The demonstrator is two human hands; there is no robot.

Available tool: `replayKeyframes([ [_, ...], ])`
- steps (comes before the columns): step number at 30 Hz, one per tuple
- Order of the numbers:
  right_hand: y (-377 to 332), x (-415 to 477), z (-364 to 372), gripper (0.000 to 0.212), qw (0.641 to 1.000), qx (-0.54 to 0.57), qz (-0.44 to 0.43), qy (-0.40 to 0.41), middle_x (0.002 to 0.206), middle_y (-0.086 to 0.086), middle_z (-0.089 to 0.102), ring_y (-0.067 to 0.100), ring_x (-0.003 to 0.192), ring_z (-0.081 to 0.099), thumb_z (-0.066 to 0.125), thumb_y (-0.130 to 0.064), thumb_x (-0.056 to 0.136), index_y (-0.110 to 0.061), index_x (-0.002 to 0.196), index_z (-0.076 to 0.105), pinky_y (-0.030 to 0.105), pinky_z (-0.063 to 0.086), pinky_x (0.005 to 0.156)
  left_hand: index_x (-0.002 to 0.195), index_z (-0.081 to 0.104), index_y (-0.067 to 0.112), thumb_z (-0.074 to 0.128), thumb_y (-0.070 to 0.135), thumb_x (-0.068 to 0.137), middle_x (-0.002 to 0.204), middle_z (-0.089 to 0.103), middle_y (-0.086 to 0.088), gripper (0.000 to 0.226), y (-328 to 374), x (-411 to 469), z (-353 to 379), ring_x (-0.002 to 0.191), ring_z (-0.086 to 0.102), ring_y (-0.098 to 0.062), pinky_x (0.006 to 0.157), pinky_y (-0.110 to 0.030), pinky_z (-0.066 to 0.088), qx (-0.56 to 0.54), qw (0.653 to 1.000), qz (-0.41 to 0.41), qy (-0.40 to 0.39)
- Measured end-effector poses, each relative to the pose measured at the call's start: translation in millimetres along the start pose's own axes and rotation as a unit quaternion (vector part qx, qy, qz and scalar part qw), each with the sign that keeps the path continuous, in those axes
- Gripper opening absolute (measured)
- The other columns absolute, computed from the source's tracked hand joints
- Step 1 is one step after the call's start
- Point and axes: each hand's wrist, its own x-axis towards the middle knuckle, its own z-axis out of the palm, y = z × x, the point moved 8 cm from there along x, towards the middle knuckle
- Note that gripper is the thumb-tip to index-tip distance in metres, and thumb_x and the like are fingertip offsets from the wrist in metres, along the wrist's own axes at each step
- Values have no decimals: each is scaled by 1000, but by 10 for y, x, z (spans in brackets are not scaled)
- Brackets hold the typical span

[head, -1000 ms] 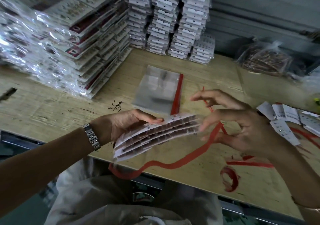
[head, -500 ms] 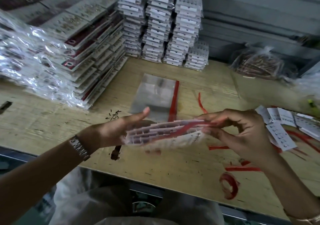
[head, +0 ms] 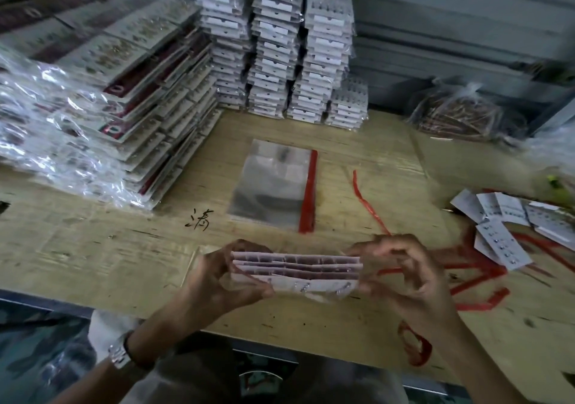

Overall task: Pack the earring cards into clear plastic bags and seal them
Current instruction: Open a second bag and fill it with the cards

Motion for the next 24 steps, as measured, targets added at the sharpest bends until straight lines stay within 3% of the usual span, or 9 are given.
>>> replayKeyframes([
  [3, 241, -45, 130, 101, 993, 30, 95, -71, 131, -3, 61, 16, 126, 55, 95, -39, 53, -37, 137, 40, 28, 44, 104, 121, 62, 35, 79, 38, 83, 119, 72, 3, 41, -73, -19, 32, 109, 70, -19, 89, -33, 58, -45, 999, -15, -12],
  [5, 368, -87, 250, 116, 983, 7, 138, -123, 141, -18, 51, 4, 132, 48, 97, -40, 49, -46, 144, 30, 24, 44, 105, 121, 62, 33, 78, 39, 85, 120, 71, 2, 39, -58, -5, 60, 111, 69, -20, 91, -34, 57, -51, 998, -19, -17],
  [9, 416, -87, 310, 76, 978, -73, 163, -103, 126, -27, 59, -3, 116, 57, 82, -63, 61, -58, 128, 46, 30, 53, 94, 120, 63, 25, 78, 29, 85, 118, 72, 3, 38, -35, 36, 40, 108, 70, -18, 89, -29, 57, -47, 999, -13, -11],
  [12, 227, 11, 276, 51, 991, -79, 77, -70, 111, -19, 69, 1, 100, 66, 81, -44, 74, -41, 120, 60, 16, 54, 79, 120, 61, 12, 78, 18, 82, 117, 71, 2, 42, 23, 50, 4, 107, 70, -19, 86, -33, 59, -17, 1000, 16, -7],
  [14, 227, -10, 267, 50, 994, -58, 59, -67, 111, -11, 71, 9, 100, 68, 83, -37, 74, -37, 120, 62, 24, 57, 82, 120, 60, 12, 80, 15, 81, 117, 71, 3, 44, 26, 50, 0, 107, 70, -18, 86, -31, 59, -17, 1000, 18, -10],
  [17, 438, -118, 282, 54, 988, -27, 137, -72, 110, 3, 71, 25, 101, 68, 85, -44, 69, -39, 118, 62, 52, 55, 88, 122, 62, 39, 82, 32, 78, 116, 72, 16, 48, 62, 42, -8, 104, 71, -8, 84, -21, 57, -16, 1000, 26, 2],
  [19, 477, -135, 284, 52, 988, -29, 134, -70, 112, -4, 70, 19, 104, 67, 85, -43, 70, -37, 116, 62, 49, 55, 89, 121, 62, 43, 82, 41, 77, 116, 72, 16, 48, 73, 49, -10, 104, 71, -9, 85, -21, 57, -27, 999, 28, 5],
  [22, 287, -46, 289, 45, 994, -42, 79, -58, 110, -13, 69, 13, 101, 67, 82, -44, 75, -44, 115, 60, 34, 58, 85, 124, 63, 37, 83, 30, 79, 122, 71, 6, 50, 32, 59, -24, 109, 70, -19, 87, -31, 59, -37, 999, 28, -1],
  [24, 261, -53, 282, 44, 995, -37, 79, -56, 109, -12, 70, 15, 101, 68, 83, -41, 75, -43, 114, 61, 36, 59, 83, 125, 63, 34, 82, 25, 80, 124, 70, 5, 50, 42, 58, -16, 110, 70, -19, 87, -32, 59, -45, 998, 33, -8],
])
